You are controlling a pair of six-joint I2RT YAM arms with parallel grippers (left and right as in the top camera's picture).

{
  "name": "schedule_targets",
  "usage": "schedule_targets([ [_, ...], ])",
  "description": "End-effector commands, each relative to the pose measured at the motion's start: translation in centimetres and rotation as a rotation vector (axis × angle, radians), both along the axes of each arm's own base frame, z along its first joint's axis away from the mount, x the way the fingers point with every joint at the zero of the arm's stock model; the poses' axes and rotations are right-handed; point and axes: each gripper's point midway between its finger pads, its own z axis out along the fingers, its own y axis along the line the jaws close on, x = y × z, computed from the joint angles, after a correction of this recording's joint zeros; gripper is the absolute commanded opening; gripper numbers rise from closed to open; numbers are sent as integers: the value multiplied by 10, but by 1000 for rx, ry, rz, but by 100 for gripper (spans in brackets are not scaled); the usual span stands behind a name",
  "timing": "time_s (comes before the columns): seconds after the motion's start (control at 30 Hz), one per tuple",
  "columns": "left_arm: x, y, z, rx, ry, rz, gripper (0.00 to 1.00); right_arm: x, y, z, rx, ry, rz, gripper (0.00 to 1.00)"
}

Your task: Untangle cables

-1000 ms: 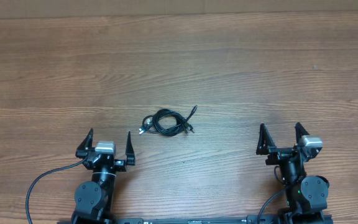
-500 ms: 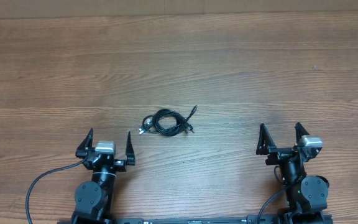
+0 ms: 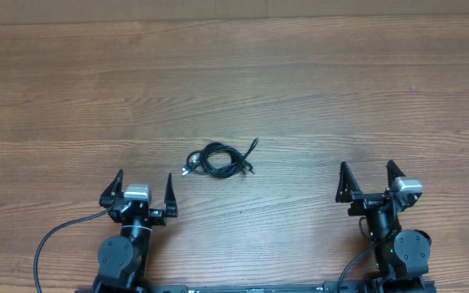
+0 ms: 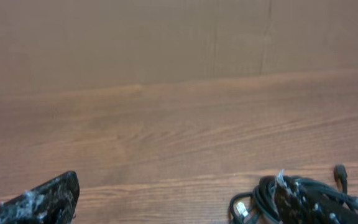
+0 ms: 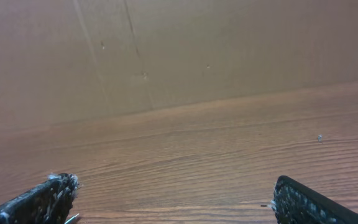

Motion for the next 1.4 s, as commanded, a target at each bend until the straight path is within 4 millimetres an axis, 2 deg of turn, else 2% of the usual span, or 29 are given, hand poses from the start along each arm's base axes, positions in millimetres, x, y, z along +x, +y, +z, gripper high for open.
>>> schedule_targets([
  [0.0,-7,0,16,-13,20,-3,100,0,-1,-2,-7,-3,-2,100],
  [0.13,-15,2,34,-18,54,-1,99,0,-1,-2,-7,-3,-2,100],
  [0.23,-15,2,42,-106,82,10,100,0,-1,-2,-7,-3,-2,100],
  [0.33,-12,-8,44,-176,121,-27,100,0,-1,-2,-7,-3,-2,100],
  [0.5,-3,-13,45,-171,183,-39,100,0,-1,-2,-7,-3,-2,100],
  [0.77,13,-40,81,-168,234,-165,100,0,-1,-2,-7,-3,-2,100],
  [0.87,19,-45,80,-167,279,-179,100,0,-1,-2,-7,-3,-2,100],
  [1.13,25,-48,60,-157,396,-180,100,0,-1,-2,-7,-3,-1,100],
  [1.37,25,-54,64,-174,388,-211,99,0,-1,-2,-7,-3,-2,100],
])
